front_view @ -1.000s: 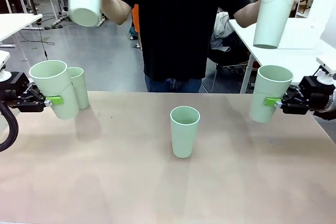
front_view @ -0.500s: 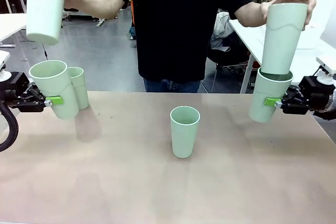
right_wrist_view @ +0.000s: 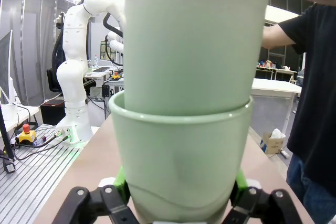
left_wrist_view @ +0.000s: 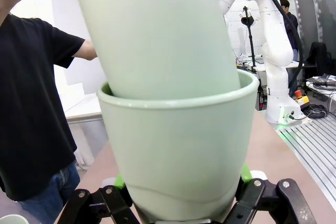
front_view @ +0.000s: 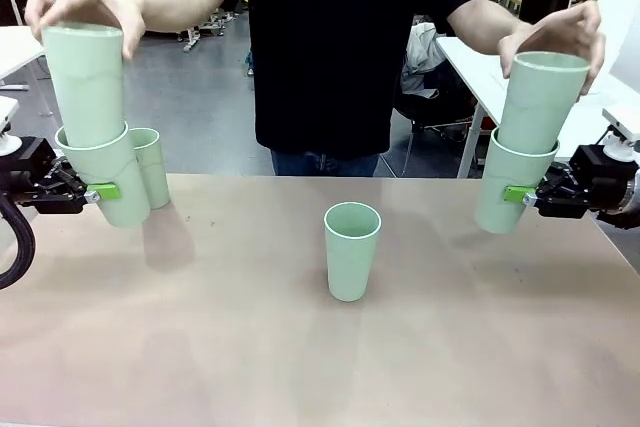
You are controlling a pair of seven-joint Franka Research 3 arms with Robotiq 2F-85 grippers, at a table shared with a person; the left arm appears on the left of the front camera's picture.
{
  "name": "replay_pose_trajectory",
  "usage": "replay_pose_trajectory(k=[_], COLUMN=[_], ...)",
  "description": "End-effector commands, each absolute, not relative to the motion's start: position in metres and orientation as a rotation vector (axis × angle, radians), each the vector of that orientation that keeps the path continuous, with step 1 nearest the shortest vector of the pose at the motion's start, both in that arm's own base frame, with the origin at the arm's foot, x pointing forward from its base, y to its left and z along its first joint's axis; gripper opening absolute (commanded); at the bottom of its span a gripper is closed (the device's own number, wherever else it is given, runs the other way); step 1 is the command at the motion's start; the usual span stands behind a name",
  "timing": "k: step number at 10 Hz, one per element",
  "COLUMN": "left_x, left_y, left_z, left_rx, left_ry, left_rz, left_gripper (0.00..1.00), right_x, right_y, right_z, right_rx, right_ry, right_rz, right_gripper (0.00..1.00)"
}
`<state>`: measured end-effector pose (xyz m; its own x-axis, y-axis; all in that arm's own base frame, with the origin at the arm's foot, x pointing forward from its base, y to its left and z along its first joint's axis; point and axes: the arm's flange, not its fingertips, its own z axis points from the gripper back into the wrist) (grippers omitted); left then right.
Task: Stack the cups and store them in the basket.
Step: Place the stack of Reusable plastic cups into the Pantry Basket.
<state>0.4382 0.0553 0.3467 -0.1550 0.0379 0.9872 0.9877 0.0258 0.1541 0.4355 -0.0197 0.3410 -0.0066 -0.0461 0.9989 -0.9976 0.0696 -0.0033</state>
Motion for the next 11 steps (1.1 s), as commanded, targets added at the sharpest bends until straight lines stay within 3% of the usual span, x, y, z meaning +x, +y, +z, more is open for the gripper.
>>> replay_pose_trajectory(k=[1,11], left_x=[0.4366,0.4366], left_y=[0.0530,0.0530], left_z=[0.3492,0.3492], left_rx=[-1.138,-1.138], left_ry=[-1.368,-1.368], left_rz=[-1.288,-1.288], left_gripper=[0.85,0.85], right_x=[0.4343,0.4343], right_y=[-0.0187,-0.0187], right_z=[0.3429,0.3429], right_rx=[1.185,1.185], right_ry=[-1.288,-1.288], right_rz=[1.146,1.146], right_gripper=[0.87,0.87])
